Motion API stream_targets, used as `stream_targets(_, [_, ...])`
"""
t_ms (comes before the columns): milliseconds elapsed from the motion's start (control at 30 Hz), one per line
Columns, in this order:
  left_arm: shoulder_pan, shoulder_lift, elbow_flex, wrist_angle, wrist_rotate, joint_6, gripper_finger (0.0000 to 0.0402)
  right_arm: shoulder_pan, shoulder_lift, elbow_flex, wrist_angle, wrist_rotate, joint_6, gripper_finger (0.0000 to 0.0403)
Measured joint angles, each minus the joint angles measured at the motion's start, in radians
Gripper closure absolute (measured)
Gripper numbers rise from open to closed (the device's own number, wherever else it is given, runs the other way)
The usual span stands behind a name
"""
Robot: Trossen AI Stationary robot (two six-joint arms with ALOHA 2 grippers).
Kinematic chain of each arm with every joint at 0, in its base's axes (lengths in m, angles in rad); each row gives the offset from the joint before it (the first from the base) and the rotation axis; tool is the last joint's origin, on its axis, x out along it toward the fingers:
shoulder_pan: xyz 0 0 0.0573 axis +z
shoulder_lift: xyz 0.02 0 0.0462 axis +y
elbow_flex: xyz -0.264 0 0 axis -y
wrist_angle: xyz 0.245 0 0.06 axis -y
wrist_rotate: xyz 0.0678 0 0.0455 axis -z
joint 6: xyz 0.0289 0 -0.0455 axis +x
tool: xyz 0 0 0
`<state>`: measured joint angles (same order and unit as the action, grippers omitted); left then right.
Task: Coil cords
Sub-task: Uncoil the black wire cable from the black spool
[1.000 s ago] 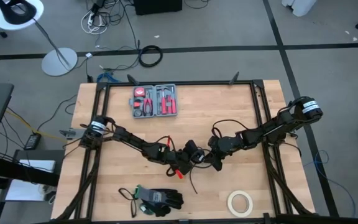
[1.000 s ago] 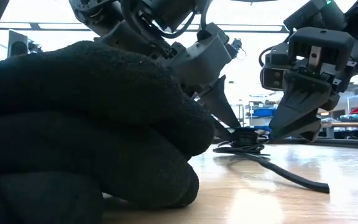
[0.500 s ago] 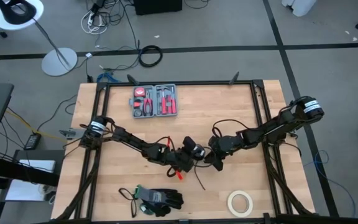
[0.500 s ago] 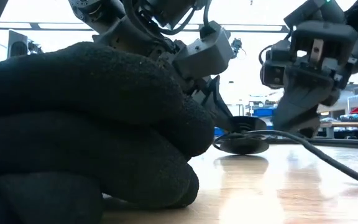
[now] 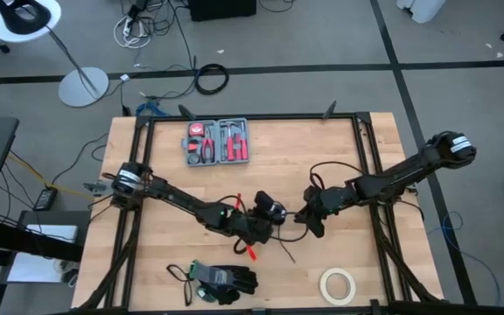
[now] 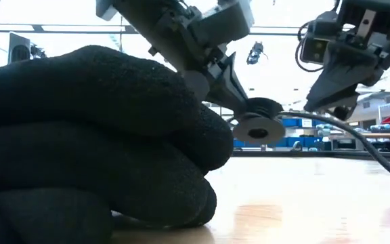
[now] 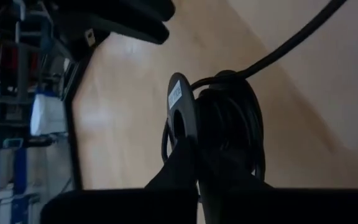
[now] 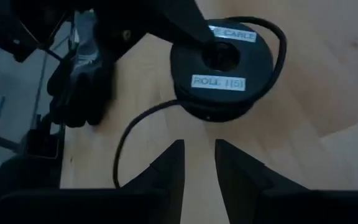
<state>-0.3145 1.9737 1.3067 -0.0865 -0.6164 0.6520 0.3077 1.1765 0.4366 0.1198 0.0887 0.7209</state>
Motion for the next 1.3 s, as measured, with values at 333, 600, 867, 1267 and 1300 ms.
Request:
stream_targets(333, [-0.002,-0.151,0.0,-0.04,-0.094,-0.027,0.0401,0.026,-0.066,0.0,0.022,0.182,-0.115,0.0314])
stream_targets(600, [-0.002,-0.242,0.0,-0.075,-0.152,-0.033,0.0401,0.026,-0.065,0.07,0.024,0.193,-0.19,0.0314])
stream_targets(867, [-0.015,-0.286,-0.001,-0.125,-0.162,-0.061,0.0401,0.026,-0.067,0.212,-0.182,0.275,-0.263,0.0314])
stream_targets(1267, [-0.027,-0.301,0.0,-0.178,-0.14,-0.205,0.0401,0.058,-0.067,0.243,-0.175,0.392,-0.46,0.0314])
stream_targets(1300, [-0.024,-0.307,-0.003,-0.184,-0.122,-0.222,0.0401,0.065,-0.067,0.243,-0.176,0.411,-0.463,0.0314])
